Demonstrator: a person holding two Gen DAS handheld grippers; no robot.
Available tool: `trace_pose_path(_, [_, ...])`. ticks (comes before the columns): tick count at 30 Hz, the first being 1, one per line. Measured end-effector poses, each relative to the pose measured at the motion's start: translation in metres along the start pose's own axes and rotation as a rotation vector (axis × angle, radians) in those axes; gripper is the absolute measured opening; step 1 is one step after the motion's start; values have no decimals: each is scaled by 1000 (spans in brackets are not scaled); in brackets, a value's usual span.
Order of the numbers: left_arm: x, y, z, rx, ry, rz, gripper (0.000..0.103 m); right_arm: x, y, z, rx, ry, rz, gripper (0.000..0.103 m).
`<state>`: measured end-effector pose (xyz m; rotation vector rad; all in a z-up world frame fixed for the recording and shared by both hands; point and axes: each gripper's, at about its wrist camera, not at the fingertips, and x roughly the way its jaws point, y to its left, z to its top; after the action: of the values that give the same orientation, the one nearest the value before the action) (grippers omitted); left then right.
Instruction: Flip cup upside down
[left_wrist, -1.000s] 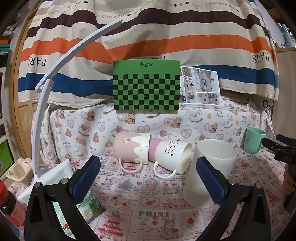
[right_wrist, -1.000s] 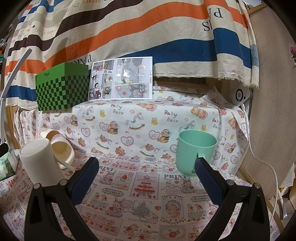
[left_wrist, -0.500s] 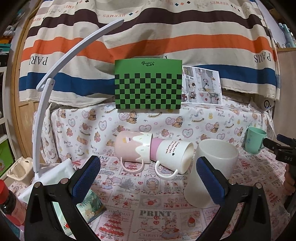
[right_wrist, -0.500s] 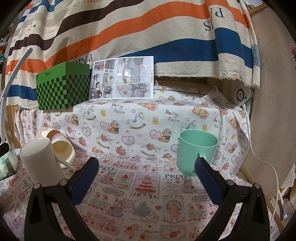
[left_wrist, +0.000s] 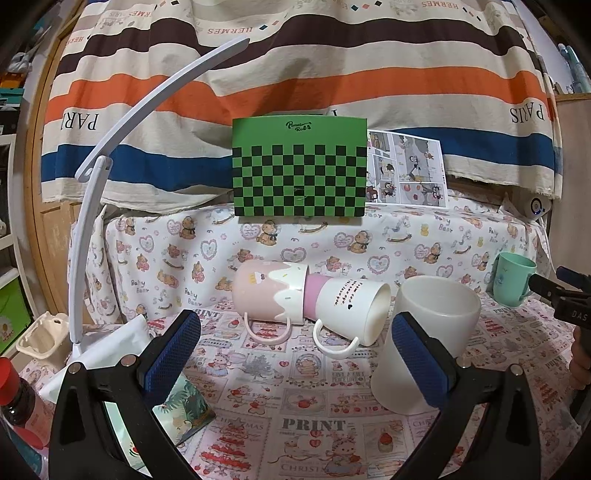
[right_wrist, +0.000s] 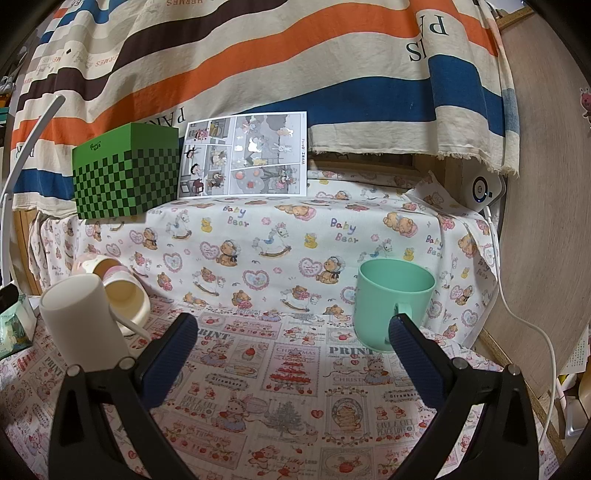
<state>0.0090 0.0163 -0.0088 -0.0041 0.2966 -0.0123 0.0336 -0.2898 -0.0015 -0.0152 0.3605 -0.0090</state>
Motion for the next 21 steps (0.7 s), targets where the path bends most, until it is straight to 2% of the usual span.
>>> trace_pose_path(21, [0, 1, 0, 2, -1, -1, 103, 0, 1, 0, -1, 0, 0, 103])
